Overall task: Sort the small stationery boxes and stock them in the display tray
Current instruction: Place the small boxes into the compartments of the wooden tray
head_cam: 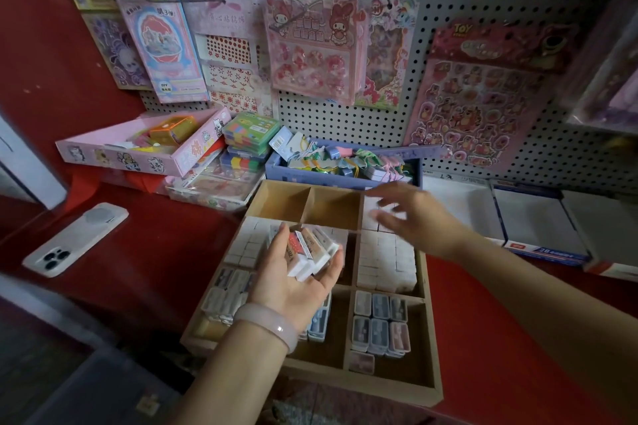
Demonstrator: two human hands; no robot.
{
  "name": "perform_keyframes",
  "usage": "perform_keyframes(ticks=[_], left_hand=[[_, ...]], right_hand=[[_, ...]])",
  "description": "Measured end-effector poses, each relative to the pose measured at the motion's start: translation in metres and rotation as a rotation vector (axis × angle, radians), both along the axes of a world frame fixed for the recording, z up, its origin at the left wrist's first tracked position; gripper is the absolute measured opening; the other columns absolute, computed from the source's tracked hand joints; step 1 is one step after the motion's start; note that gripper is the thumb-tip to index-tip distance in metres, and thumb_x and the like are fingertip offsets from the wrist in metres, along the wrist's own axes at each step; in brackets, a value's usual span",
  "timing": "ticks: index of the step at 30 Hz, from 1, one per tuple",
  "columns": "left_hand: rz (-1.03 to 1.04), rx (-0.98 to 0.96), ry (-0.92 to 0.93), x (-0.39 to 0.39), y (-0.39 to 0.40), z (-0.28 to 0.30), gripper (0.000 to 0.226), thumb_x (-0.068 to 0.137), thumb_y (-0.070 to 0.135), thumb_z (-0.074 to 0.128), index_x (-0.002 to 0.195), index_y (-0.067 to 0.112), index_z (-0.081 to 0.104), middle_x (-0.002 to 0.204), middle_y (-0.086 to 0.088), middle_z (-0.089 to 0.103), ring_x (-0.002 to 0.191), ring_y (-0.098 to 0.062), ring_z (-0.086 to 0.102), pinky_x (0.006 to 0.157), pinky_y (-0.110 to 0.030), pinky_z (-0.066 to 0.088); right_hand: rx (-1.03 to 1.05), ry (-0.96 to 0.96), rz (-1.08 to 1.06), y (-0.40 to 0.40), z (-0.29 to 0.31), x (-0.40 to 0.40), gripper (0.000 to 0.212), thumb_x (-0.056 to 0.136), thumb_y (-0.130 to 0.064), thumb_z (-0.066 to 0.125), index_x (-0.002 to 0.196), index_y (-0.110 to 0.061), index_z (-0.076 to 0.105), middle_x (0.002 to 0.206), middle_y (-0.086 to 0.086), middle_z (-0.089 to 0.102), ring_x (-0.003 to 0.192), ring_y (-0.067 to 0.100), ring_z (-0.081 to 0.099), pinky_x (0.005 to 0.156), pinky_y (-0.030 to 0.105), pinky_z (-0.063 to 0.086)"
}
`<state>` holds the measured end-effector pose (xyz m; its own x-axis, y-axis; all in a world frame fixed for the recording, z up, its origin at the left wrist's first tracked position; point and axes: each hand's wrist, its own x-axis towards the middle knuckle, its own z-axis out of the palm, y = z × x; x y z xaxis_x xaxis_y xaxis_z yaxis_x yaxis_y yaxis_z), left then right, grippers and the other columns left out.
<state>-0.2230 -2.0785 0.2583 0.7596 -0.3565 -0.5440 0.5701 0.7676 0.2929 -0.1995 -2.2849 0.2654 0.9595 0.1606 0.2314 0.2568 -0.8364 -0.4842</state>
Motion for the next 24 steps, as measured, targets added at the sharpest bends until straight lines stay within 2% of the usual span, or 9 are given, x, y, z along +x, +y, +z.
perform_keyframes(ticks=[2, 5, 8, 11, 14, 17, 19, 21, 24], left_hand=[[-0.029, 0.012, -0.028, -0.002, 0.000, -0.001, 0.044, 0.087, 0.037, 0.061, 0.117, 0.004, 0.059, 0.105, -0.021, 0.066, 0.097, -0.036, 0.062, 0.065, -0.042, 0.058], [-0.089, 0.064, -0.088, -0.006, 0.005, 0.000, 0.045, 0.092, 0.041, 0.053, 0.112, 0.002, 0.061, 0.100, -0.022, 0.069, 0.100, -0.035, 0.062, 0.076, -0.043, 0.052], [-0.124, 0.053, -0.116, -0.009, 0.011, 0.002, 0.047, 0.093, 0.044, 0.049, 0.114, 0.003, 0.061, 0.105, -0.022, 0.069, 0.104, -0.035, 0.061, 0.084, -0.047, 0.048], [-0.127, 0.012, -0.113, -0.009, 0.016, 0.004, 0.050, 0.092, 0.045, 0.049, 0.113, 0.001, 0.060, 0.108, -0.024, 0.067, 0.103, -0.036, 0.061, 0.095, -0.051, 0.044], [-0.070, -0.015, -0.063, -0.011, 0.021, 0.006, 0.044, 0.090, 0.039, 0.055, 0.098, -0.003, 0.061, 0.092, -0.026, 0.068, 0.096, -0.038, 0.061, 0.084, -0.052, 0.053], [0.026, -0.008, 0.004, -0.010, 0.030, 0.007, 0.035, 0.089, 0.034, 0.059, 0.093, -0.001, 0.059, 0.084, -0.022, 0.065, 0.090, -0.033, 0.060, 0.069, -0.042, 0.059], [0.073, 0.009, 0.004, -0.007, 0.041, 0.005, 0.035, 0.090, 0.036, 0.057, 0.092, 0.002, 0.058, 0.082, -0.018, 0.062, 0.084, -0.026, 0.059, 0.057, -0.031, 0.057], [0.121, 0.050, -0.007, -0.003, 0.055, 0.001, 0.036, 0.090, 0.039, 0.054, 0.091, 0.003, 0.056, 0.084, -0.014, 0.059, 0.080, -0.021, 0.056, 0.052, -0.023, 0.053], [0.178, 0.101, -0.012, 0.004, 0.074, -0.001, 0.037, 0.091, 0.042, 0.052, 0.084, 0.007, 0.054, 0.085, -0.012, 0.056, 0.078, -0.019, 0.055, 0.051, -0.019, 0.051]], right_hand=[[0.062, 0.041, 0.236, 0.023, 0.008, -0.011, 0.049, 0.087, -0.031, 0.063, 0.131, -0.013, 0.052, 0.128, 0.001, 0.055, 0.105, 0.005, 0.054, 0.084, 0.008, 0.044], [-0.007, 0.067, 0.420, 0.039, 0.007, -0.016, 0.058, 0.081, -0.027, 0.072, 0.133, -0.014, 0.051, 0.130, -0.001, 0.053, 0.116, 0.003, 0.046, 0.095, 0.004, 0.033], [-0.053, 0.045, 0.389, 0.046, 0.007, -0.017, 0.050, 0.081, -0.021, 0.072, 0.128, -0.015, 0.057, 0.128, -0.002, 0.057, 0.113, 0.004, 0.050, 0.091, 0.000, 0.029], [-0.071, -0.078, 0.357, 0.048, 0.009, -0.018, 0.035, 0.082, -0.022, 0.070, 0.115, -0.012, 0.066, 0.114, -0.002, 0.066, 0.101, 0.008, 0.060, 0.085, 0.005, 0.038], [0.018, -0.180, 0.305, 0.044, 0.016, -0.021, 0.019, 0.085, -0.021, 0.065, 0.098, -0.009, 0.071, 0.087, -0.015, 0.064, 0.078, -0.003, 0.057, 0.071, 0.000, 0.039], [0.134, -0.105, 0.133, 0.040, 0.021, -0.020, 0.015, 0.089, -0.013, 0.062, 0.100, -0.005, 0.069, 0.073, -0.026, 0.057, 0.067, -0.010, 0.060, 0.063, 0.004, 0.043], [0.148, -0.058, 0.063, 0.040, 0.019, -0.016, 0.017, 0.090, -0.010, 0.060, 0.104, -0.005, 0.067, 0.074, -0.014, 0.063, 0.068, -0.007, 0.063, 0.066, 0.010, 0.049], [0.095, -0.029, 0.047, 0.046, 0.016, -0.011, 0.022, 0.091, -0.009, 0.059, 0.112, -0.007, 0.064, 0.087, 0.004, 0.069, 0.078, 0.013, 0.067, 0.072, 0.026, 0.051], [0.052, 0.008, 0.050, 0.068, 0.009, 0.001, 0.030, 0.091, -0.009, 0.058, 0.120, -0.008, 0.058, 0.094, 0.007, 0.067, 0.083, 0.020, 0.063, 0.072, 0.025, 0.047]])
